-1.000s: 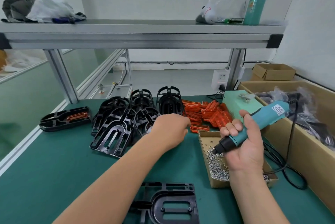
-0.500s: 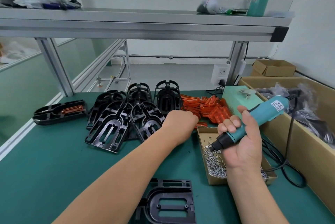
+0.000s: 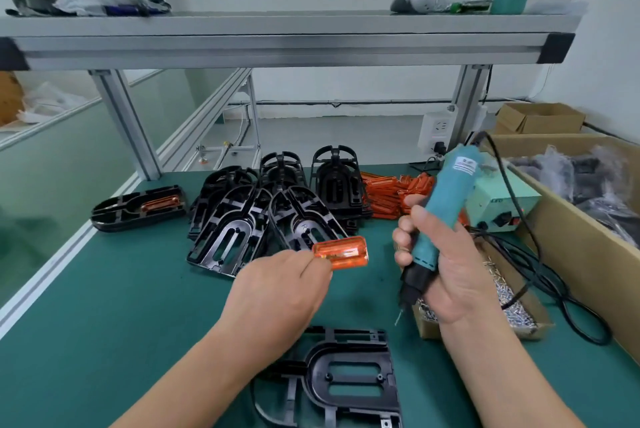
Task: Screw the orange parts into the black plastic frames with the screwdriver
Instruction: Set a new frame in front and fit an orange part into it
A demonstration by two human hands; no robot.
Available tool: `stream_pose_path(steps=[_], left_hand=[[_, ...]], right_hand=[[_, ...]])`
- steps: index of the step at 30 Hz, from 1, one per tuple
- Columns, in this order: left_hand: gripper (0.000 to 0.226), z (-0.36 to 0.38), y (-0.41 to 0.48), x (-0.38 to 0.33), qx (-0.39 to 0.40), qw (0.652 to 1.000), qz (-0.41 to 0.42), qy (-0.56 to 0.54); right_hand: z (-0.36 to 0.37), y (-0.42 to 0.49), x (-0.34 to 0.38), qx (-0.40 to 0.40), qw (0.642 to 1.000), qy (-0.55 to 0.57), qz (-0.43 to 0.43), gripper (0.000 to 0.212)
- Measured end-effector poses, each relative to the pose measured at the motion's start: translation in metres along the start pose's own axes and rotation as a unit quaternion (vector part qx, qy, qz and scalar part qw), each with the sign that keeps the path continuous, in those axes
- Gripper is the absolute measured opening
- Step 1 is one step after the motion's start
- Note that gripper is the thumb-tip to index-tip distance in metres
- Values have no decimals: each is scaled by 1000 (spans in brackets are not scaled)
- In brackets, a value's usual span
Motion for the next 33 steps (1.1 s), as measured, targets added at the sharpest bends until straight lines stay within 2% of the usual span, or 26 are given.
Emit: stream_pose_path(steps=[8,13,15,18,21,23,24,27,30,33], left_hand=[[20,-9,-28,4,-33,999,-5,-21],[19,-12,-30,7,-44,999,-5,-22],[14,-15,-33,9,-65,996,1,-56],[10,-13,-36,22,-74,977,-35,-196],[45,7,-42,43,-26,919,-157,-362],[60,20,-46,47,5,880,-172,-442],[61,23,-46,46,18,873,-164,-459],[50,25,-44,44,61,865,-141,-477],[49,24,-44,40,99,886,-118,-438],[47,21,-44,36,117,887,-115,-432]], right_hand=[[35,-11,-44,60,984,-131,107,38],[38,-12,-51,74,975,-169,124,33],[37,-12,-50,78,974,-174,120,30],[35,-12,-47,82,975,-175,113,30],[33,-11,-44,88,974,-178,108,28],[34,-11,-42,100,972,-179,112,27],[35,-11,-41,107,971,-179,115,28],[38,-11,-40,130,963,-192,134,30],[37,-13,-40,162,950,-217,158,24],[35,-16,-40,175,943,-223,174,25]])
Point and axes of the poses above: each hand's wrist, its own y-axis towards the middle knuckle, its own z-axis out of the palm, x = y × z, the point moved 7 cm from there along y, towards the middle knuckle, and after that the axes turned 12 degrees about x, right-handed, at the moved point
